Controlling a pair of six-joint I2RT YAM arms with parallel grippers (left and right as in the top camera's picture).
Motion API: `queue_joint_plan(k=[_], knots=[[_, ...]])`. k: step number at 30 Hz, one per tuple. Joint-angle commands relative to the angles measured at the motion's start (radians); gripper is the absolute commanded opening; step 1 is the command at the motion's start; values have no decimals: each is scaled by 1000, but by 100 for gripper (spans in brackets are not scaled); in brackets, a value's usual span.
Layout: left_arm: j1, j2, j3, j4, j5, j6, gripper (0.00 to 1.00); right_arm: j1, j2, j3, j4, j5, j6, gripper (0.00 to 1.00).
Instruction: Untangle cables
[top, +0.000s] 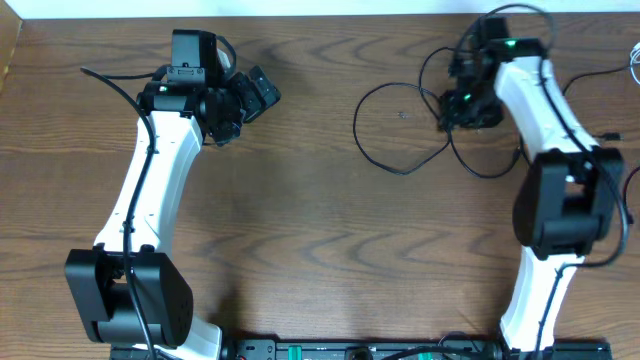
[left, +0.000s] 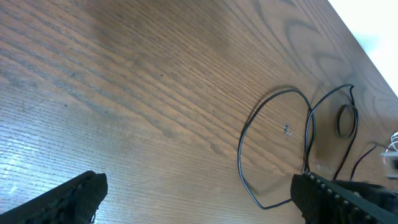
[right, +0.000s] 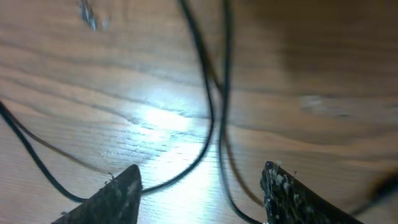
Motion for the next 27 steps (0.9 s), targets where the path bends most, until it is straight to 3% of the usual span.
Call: queue_joint_plan(k=[1, 13, 19, 27], knots=[[-1, 6, 2, -3, -10, 10, 100, 14, 38, 5, -15, -1, -4, 59], [-1, 6, 2, -3, -10, 10, 100, 34, 114, 0, 2, 111, 34, 59], [-1, 6, 2, -3, -10, 10, 100, 34, 127, -8, 18, 110, 34, 48], [-1, 6, 2, -3, -10, 10, 100, 46, 128, -70, 55, 107, 34, 40]])
